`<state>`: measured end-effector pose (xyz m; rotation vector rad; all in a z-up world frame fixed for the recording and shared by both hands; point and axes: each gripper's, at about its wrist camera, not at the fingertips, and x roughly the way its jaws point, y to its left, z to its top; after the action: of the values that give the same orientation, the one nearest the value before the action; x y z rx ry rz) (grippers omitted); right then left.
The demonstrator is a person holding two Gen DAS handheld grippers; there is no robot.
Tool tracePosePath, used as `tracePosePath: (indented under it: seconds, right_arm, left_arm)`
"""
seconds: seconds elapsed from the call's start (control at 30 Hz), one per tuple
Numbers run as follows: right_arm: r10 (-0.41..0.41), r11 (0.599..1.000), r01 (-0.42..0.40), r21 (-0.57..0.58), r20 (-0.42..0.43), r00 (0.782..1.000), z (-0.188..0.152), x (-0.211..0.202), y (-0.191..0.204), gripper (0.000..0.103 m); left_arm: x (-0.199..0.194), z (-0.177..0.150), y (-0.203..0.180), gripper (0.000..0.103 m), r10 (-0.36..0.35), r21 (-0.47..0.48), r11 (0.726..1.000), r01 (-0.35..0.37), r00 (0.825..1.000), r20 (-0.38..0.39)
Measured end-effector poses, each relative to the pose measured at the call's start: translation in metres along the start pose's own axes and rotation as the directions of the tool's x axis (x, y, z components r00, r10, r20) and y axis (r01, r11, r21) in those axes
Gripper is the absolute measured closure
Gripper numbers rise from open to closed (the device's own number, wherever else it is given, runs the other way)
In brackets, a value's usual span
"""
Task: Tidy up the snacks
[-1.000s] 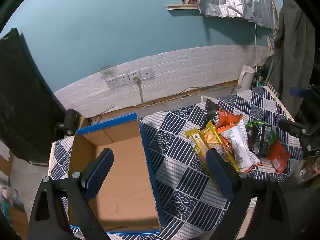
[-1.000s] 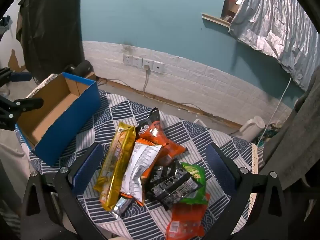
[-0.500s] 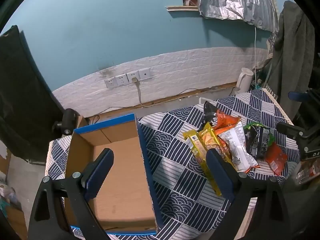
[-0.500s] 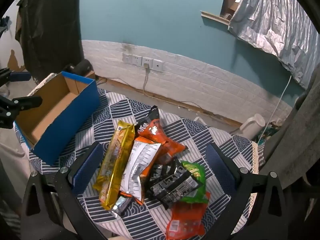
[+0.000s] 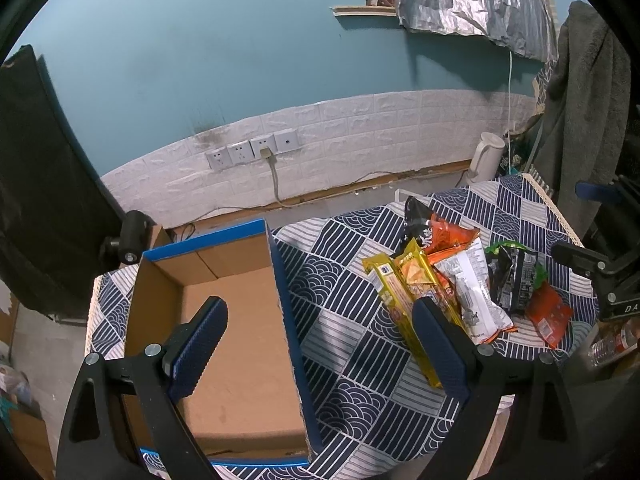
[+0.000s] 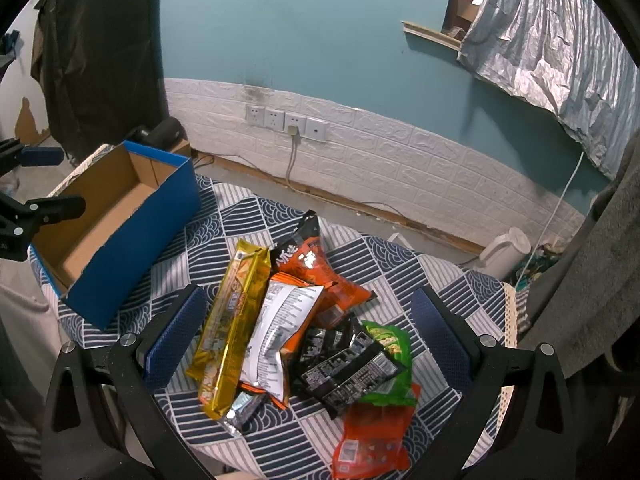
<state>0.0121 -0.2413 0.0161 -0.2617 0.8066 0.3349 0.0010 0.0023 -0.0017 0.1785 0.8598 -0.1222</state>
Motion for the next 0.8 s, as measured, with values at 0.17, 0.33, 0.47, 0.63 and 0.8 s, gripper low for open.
tracePosePath:
  seconds: [0.17,0.33,0.47,0.63,0.8]
  right_arm:
    - [0.001,1.0,-0.001,-0.001,-0.001,1.0,-0.0007,0.0003,-0.0002,0.003]
    - [0.0,1.0,0.0,0.001,-0.003,1.0,-0.0009,0.0005,-0.0011,0.003]
    - [0.0,1.0,0.0,0.003,-0.009,1.0,-0.0034,0.0018,-0.0011,0.003]
    - [0.001,1.0,-0.001,0.004,-0.009,1.0,-0.0045,0.0018,-0.001,0.003]
    - [0.002,1.0,-0.002,0.007,-0.013,1.0,-0.0037,0.0021,-0.0017,0.003]
  left_arm:
    - [0.0016,0.0006,-0.0002,0.008,-0.002,0.002,1.0,0.002,1.0,-0.003]
    - [0.0028,-0.0005,-0.0022,0.008,-0.007,0.004,1.0,0.007,1.0,-0.009]
    - [0.0047,-0.0007,-0.0039,0.008,-0.01,0.007,1.0,0.01,1.0,-0.018]
    - [0.0055,-0.001,-0.0043,0.008,-0.013,0.006,1.0,0.013,1.0,-0.022]
    - [0.0059,-0.0014,-0.0039,0.008,-0.014,0.007,1.0,0.014,1.0,-0.024]
